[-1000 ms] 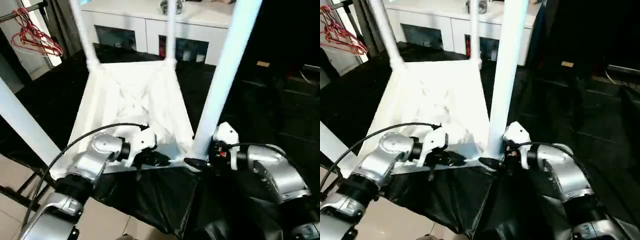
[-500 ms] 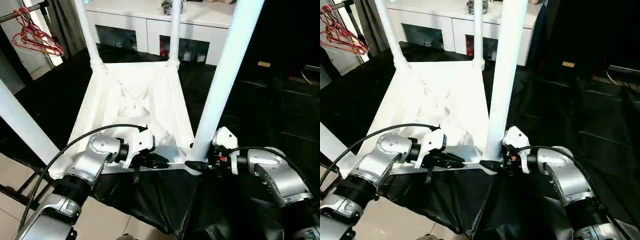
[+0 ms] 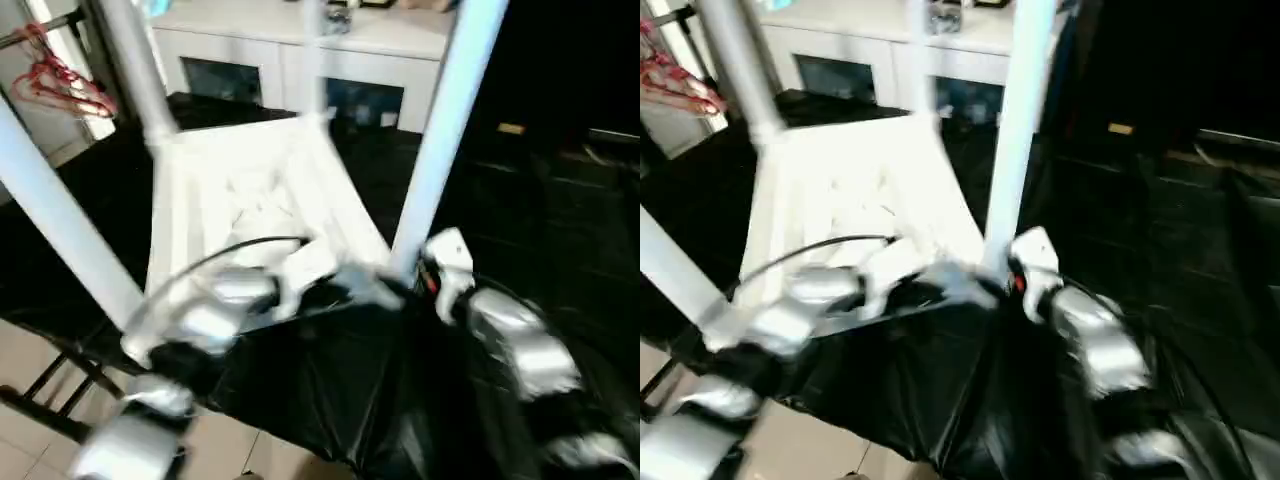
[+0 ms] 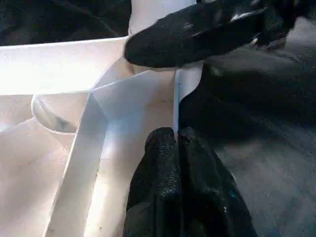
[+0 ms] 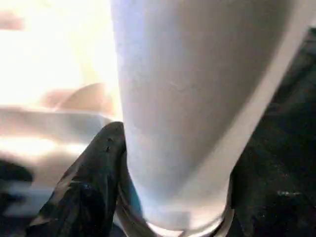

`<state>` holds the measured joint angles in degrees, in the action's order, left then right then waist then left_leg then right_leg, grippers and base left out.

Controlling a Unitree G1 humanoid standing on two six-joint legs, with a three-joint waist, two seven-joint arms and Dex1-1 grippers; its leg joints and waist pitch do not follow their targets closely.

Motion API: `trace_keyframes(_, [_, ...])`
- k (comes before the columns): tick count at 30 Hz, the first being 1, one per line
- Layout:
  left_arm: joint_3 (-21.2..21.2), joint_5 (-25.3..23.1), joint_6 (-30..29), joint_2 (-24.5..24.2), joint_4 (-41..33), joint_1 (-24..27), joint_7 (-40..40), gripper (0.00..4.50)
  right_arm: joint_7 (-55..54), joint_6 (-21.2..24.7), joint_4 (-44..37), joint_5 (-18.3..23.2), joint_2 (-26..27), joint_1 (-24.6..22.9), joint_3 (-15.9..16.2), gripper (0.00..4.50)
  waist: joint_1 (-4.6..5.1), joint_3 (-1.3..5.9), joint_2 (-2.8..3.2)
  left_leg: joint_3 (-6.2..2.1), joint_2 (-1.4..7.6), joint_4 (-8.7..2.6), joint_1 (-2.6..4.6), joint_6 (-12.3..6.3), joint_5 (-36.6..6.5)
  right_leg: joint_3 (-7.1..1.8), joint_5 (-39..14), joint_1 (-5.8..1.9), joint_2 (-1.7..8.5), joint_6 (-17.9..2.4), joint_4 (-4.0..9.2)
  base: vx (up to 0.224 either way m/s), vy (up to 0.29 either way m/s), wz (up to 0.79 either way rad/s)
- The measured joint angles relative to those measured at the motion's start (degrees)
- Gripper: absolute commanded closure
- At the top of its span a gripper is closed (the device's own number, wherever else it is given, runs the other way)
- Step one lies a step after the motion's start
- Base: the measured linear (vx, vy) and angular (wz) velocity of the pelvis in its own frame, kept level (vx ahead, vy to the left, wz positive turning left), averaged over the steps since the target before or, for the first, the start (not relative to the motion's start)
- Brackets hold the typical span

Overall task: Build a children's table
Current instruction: Rotate leg to tighten

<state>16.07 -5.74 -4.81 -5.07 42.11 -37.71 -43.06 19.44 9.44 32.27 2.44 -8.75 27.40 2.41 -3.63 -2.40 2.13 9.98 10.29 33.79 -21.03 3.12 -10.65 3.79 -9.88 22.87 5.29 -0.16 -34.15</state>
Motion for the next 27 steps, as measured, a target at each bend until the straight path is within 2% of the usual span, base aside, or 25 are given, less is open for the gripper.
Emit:
trace_keyframes(3, [0.0, -0.7, -0.1, 1.0, 0.3, -0.1, 1.3, 4.5, -2.9, -0.5, 1.4, -0.6, 1.4, 0.9, -0.8, 1.84, 0.11, 0.06, 0.06, -0.02, 0.0, -0.04, 0.0, 0.0, 0.0, 0.02, 0.0, -0.03, 0.0, 0.0, 0.0, 0.0, 0.0, 0.0])
trace_keyframes(4, [0.1, -0.8, 0.1, 1.1, 0.3, -0.1, 1.3, 4.5, -3.2, -1.1, 1.9, -0.6, 1.7, 1.0, -1.1, 1.49, 0.13, 0.08, 0.07, -0.02, 0.0, -0.04, 0.0, 0.0, 0.0, 0.02, 0.0, -0.03, 0.0, 0.0, 0.01, 0.0, 0.0, 0.0])
trace_keyframes(6, [0.2, -1.1, 0.6, 1.1, 0.3, -0.1, 1.1, 4.5, -2.7, -1.3, 1.9, -0.3, 2.0, 0.9, -2.0, 1.15, 0.16, 0.07, 0.07, -0.02, 0.0, -0.03, -0.03, 0.0, 0.0, 0.02, 0.1, -0.03, 0.0, -0.2, 0.04, 0.0, 0.0, 0.0])
trace_keyframes(8, [0.2, -1.4, 1.0, 0.9, 0.2, 0.0, 0.5, 4.5, -1.5, -1.3, 1.6, 0.2, 2.0, 0.7, -2.1, 1.09, 0.23, 0.07, 0.06, -0.02, 0.0, -0.02, -0.05, 0.0, 0.0, 0.02, 0.2, -0.03, 0.0, -0.2, 0.08, 0.0, 0.0, 0.0])
trace_keyframes(10, [0.3, -1.2, 1.1, 0.2, -0.2, 0.0, -0.7, 4.5, 0.9, -1.4, 1.2, 0.4, 1.3, 0.5, -2.1, 0.78, 0.37, 0.06, 0.06, -0.02, 0.0, -0.03, -0.08, 0.0, 0.0, 0.02, 0.1, 0.0, 0.0, -0.2, 0.1, 0.0, 0.0, 0.0])
trace_keyframes(13, [0.5, -0.5, 1.7, -1.0, -2.0, 1.0, -3.7, 4.5, 5.1, -1.1, 0.5, 1.6, -0.1, 0.1, -1.7, 0.6, 0.28, 0.05, 0.07, -0.02, 0.01, -0.16, -0.15, 0.01, 0.0, 0.07, 0.1, 0.09, 0.0, -0.2, 0.12, 0.0, 0.0, 0.0])
trace_keyframes(14, [0.6, -0.3, 1.9, -1.4, -2.5, 1.2, -4.8, 4.5, 6.4, -1.1, 0.5, 1.7, -0.8, 0.0, -1.3, 0.6, 0.22, 0.03, 0.1, -0.02, 0.01, -0.18, -0.2, 0.01, 0.0, 0.09, 0.1, 0.16, 0.0, -0.2, 0.12, 0.0, 0.0, 0.0])
trace_keyframes(16, [0.7, 0.6, 2.5, -3.0, -3.9, 2.0, -7.6, 4.5, 9.9, -1.7, 0.1, 1.6, -3.2, -0.1, 0.2, 0.28, 0.1, 0.01, 0.14, -0.02, 0.05, -0.2, -0.34, 0.0, 0.0, 0.15, 0.1, 0.28, -0.01, -0.2, 0.11, 0.0, 0.0, 0.0])
trace_keyframes(19, [0.5, 2.4, 2.5, -5.4, -6.1, 3.5, -12.3, 4.5, 16.7, -3.3, -2.1, 1.6, -7.1, -1.2, 2.2, 0.28, -0.06, -0.06, 0.29, 0.0, 0.04, -0.18, -0.38, -0.02, 0.0, 0.15, 0.1, 0.28, 0.0, -0.2, 0.14, 0.0, 0.0, 0.0])
trace_keyframes(22, [0.8, 4.4, 2.9, -7.8, -7.7, 4.8, -18.2, 4.5, 26.4, -3.3, -6.4, 2.5, -11.7, -4.1, 4.0, 0.28, -0.94, -0.09, 0.24, 0.0, 0.06, -0.15, -0.4, -0.03, 0.0, 0.15, 0.1, 0.28, 0.0, -0.2, 0.14, 0.0, 0.0, 0.0])
trace_keyframes(24, [1.1, 5.1, 3.5, -9.0, -8.2, 5.2, -20.6, 4.5, 30.4, -3.3, -7.8, 3.4, -12.9, -5.1, 4.6, 0.28, -1.49, -0.09, 0.26, 0.01, 0.07, -0.12, -0.36, -0.03, 0.0, 0.14, 0.1, 0.27, 0.0, -0.2, 0.08, 0.0, 0.0, 0.0])
trace_keyframes(27, [1.2, 6.1, 3.6, -10.8, -8.9, 5.6, -24.1, 4.5, 35.4, -3.1, -9.7, 4.8, -14.7, -6.1, 6.1, 0.28, -1.79, -0.12, 0.26, 0.02, 0.08, -0.06, -0.37, -0.03, 0.0, 0.11, 0.1, 0.24, 0.0, -0.2, 0.03, 0.0, 0.0, 0.0])
